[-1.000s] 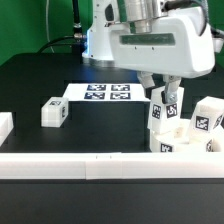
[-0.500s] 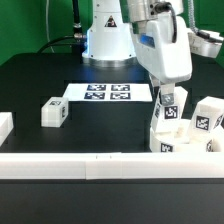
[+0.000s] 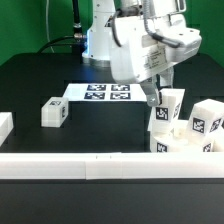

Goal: Assemble stool

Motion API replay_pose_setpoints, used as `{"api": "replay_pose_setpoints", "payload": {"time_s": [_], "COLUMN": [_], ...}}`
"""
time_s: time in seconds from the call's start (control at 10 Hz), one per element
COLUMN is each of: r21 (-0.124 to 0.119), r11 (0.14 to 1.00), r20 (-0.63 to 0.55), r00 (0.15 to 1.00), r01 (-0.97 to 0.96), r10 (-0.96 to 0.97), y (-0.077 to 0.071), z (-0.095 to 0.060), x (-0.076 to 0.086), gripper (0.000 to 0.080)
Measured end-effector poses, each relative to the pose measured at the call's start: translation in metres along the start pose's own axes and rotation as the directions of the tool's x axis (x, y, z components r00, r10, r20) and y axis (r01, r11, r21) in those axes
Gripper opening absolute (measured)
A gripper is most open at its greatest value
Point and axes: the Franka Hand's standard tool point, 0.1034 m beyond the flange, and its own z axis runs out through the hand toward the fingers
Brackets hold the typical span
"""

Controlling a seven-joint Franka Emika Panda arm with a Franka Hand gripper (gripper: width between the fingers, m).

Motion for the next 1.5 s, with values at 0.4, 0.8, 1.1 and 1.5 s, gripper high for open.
{"api": "replay_pose_setpoints", "payload": {"time_s": [0.4, 0.8, 1.1, 1.5], "r21": [-0.003, -0.053, -0.047, -0.031], "r11": [0.995, 0.987, 0.935, 0.601], "r20": [0.007, 0.049, 0.056, 0.065], "r00": [0.995, 0.988, 0.935, 0.602], "r01": [-0.102, 0.151, 0.352, 0.799], "r10": [0.102, -0.148, -0.349, -0.796], "y": [0.001, -0.002, 0.0, 0.01], "z": [0.001, -0.018, -0.015, -0.011], "x": [-0.001, -0.03, -0.027, -0.033], "gripper": [0.0524, 0.0648, 0.0649, 0.0649]}}
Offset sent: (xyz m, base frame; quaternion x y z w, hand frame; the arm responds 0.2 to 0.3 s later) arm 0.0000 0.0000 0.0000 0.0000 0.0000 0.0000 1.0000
